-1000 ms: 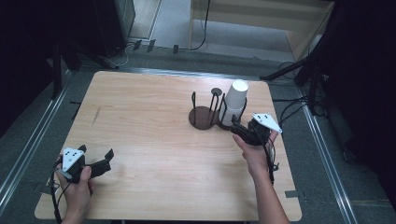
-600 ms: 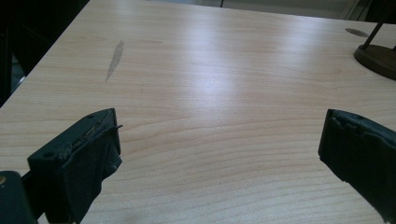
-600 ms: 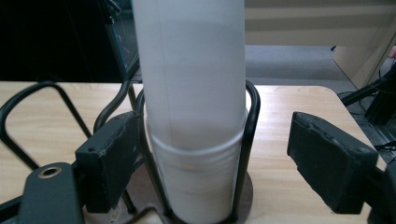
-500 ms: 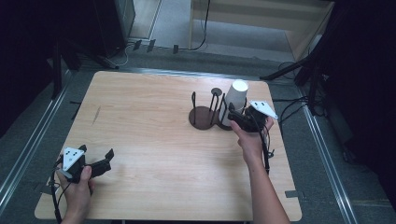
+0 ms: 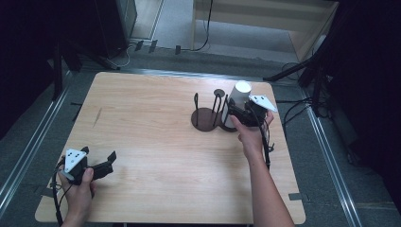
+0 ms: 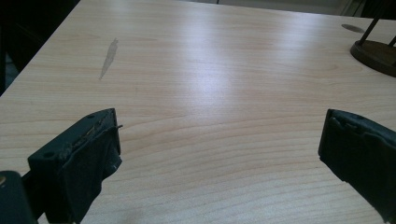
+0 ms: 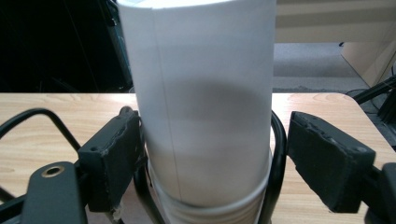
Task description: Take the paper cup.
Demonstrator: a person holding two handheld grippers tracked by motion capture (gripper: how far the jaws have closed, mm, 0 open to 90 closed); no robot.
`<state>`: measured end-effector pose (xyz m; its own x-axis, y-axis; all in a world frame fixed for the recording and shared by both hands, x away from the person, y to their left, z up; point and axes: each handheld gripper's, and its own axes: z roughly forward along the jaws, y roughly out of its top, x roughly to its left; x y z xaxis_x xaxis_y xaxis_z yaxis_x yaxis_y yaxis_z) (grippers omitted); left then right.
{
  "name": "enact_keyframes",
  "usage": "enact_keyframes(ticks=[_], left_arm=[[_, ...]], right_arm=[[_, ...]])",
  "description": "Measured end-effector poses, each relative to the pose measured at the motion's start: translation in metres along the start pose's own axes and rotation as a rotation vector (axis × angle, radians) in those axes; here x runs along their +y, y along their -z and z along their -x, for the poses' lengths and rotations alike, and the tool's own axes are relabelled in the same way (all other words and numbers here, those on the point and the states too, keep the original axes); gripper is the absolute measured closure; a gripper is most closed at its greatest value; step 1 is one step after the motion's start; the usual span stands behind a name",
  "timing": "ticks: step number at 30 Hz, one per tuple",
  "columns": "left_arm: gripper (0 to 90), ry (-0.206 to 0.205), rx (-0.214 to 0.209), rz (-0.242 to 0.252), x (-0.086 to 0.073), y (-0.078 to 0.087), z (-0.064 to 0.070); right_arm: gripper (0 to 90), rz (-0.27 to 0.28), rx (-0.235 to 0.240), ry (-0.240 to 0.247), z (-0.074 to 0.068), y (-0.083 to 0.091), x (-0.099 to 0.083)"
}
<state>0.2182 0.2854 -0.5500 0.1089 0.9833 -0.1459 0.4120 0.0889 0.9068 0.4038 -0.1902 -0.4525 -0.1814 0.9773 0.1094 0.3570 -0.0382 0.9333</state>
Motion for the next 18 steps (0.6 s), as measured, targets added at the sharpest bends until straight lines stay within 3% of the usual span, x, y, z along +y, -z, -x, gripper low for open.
enact_keyframes(ticks=[9, 18], left_arm=[[0.0, -0.007, -0.008, -0.006, 0.000, -0.001, 0.000], [0.0, -0.010, -0.008, -0.008, 0.000, -0.001, 0.001]], right_arm=[[18.4, -0.011, -0.016, 0.022, -0.004, -0.014, 0.004], [24.7, 0.003, -0.047, 0.035, -0.010, -0.019, 0.003]])
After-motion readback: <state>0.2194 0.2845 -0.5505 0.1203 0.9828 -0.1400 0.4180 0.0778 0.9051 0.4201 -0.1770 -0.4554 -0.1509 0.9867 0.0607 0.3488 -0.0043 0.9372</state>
